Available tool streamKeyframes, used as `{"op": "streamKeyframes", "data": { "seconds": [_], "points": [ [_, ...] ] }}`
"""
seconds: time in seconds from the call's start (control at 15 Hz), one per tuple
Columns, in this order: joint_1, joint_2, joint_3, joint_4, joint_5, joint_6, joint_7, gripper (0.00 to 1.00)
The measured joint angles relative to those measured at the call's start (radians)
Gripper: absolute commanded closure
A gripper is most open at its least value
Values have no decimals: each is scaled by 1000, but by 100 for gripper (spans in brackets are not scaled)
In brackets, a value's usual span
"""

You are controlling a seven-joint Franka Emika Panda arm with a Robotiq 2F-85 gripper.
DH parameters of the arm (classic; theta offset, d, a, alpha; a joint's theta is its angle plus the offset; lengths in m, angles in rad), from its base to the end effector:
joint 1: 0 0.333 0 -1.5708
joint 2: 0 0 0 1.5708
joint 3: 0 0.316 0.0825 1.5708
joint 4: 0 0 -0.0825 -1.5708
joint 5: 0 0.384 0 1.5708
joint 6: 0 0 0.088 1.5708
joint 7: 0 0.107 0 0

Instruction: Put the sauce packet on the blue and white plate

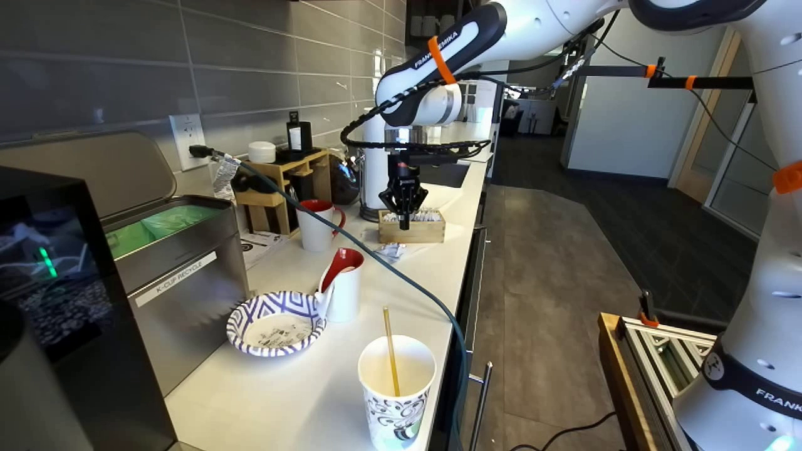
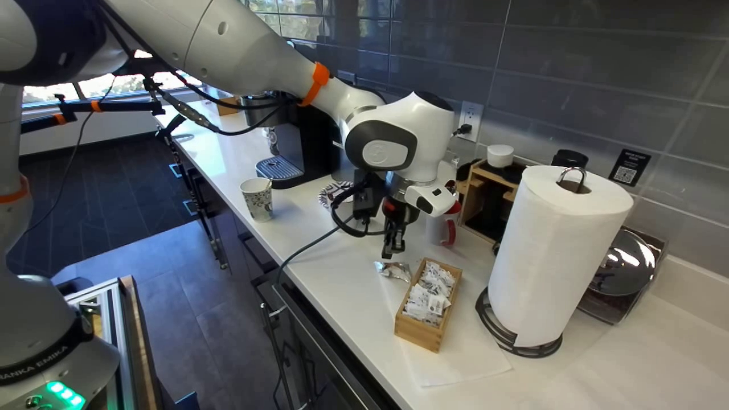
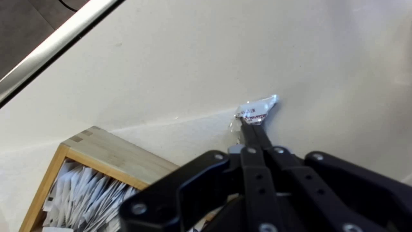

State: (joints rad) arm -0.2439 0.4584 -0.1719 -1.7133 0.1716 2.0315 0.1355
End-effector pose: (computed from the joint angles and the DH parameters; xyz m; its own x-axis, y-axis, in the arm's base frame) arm 0.6023 -0.2443 0.3164 0.8046 -0.5769 -0.1409 -0.5876 -0.8078 -0.0478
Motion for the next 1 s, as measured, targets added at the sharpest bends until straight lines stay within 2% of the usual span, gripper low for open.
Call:
{"op": "streamKeyframes", "data": {
  "seconds": [0.33, 1.0],
  "points": [
    [-5, 25, -1, 1, 8, 102, 3, 100],
    [-6, 85, 13, 52, 42, 109, 5, 100]
  ]
}}
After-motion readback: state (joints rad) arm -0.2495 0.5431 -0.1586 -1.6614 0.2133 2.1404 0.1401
